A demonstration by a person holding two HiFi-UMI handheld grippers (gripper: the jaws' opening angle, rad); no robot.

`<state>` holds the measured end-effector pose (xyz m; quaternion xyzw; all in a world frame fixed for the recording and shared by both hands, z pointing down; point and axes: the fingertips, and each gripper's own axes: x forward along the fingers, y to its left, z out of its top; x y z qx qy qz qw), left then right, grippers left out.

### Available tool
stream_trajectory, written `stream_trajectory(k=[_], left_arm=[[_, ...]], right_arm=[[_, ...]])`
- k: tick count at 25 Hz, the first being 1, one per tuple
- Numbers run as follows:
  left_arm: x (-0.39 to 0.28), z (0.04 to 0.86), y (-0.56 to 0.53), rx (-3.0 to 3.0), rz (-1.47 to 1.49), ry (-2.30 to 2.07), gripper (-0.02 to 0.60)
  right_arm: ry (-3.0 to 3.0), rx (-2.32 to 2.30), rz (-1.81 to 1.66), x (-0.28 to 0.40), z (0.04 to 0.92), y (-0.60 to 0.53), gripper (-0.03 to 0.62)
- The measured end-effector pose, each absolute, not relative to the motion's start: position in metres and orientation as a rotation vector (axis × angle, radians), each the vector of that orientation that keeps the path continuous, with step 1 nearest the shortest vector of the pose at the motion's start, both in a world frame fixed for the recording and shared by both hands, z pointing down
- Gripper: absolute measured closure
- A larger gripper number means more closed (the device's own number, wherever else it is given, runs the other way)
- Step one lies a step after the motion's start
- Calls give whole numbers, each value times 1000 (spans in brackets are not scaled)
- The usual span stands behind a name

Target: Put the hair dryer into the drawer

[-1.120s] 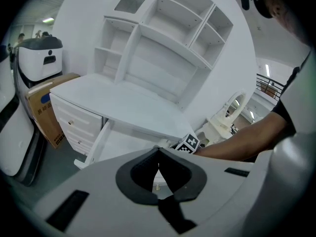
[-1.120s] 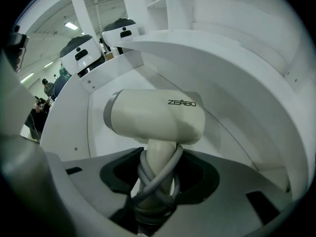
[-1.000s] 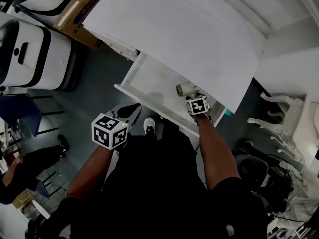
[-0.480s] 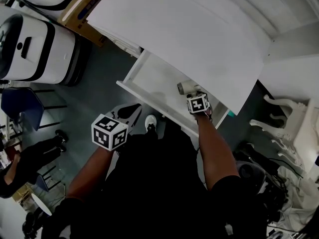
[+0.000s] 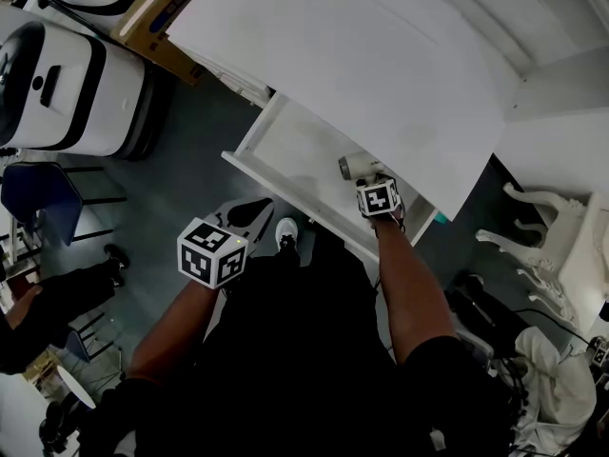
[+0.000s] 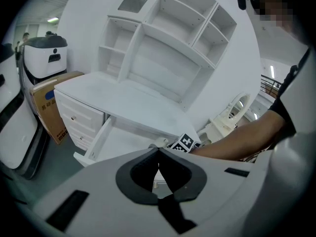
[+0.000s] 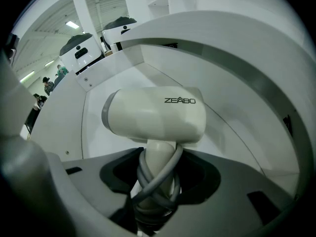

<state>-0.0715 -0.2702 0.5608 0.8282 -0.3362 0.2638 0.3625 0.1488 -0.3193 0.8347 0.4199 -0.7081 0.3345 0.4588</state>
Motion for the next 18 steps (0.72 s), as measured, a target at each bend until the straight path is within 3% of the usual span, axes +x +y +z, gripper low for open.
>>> stream_trajectory(k=[18], left_arm=[[-70,556,-262,2169,663,-838,577]], right_arm=[[-1709,1042,829,151,826,-313,382]])
